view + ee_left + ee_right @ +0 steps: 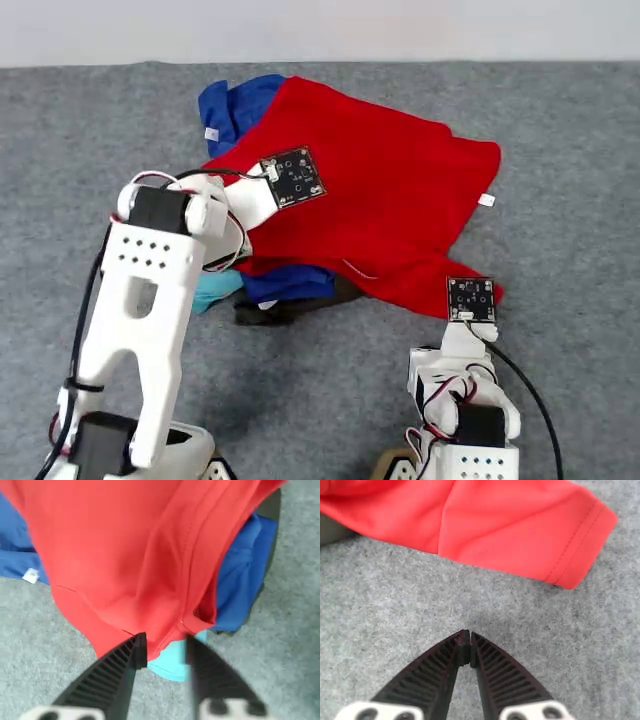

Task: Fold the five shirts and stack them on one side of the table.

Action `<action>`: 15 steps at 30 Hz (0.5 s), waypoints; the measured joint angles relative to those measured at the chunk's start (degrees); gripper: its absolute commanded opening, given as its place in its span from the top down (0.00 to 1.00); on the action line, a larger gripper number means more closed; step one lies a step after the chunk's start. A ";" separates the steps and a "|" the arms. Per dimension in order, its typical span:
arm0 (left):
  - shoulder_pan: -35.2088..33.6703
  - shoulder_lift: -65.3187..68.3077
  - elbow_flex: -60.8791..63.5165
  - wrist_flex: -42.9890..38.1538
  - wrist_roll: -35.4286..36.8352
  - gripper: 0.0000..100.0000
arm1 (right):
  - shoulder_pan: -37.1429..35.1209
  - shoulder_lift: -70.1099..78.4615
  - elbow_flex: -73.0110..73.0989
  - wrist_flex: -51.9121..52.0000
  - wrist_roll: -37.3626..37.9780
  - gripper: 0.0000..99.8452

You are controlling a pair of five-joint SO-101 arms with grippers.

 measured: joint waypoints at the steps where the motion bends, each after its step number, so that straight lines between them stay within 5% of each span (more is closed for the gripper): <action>1: 0.26 0.35 -0.70 0.79 -0.09 0.70 | 0.00 0.00 0.00 0.00 0.00 0.99; 15: 8.62 9.85 -1.41 -0.18 -0.53 0.70 | 0.00 0.00 0.00 0.00 0.00 0.99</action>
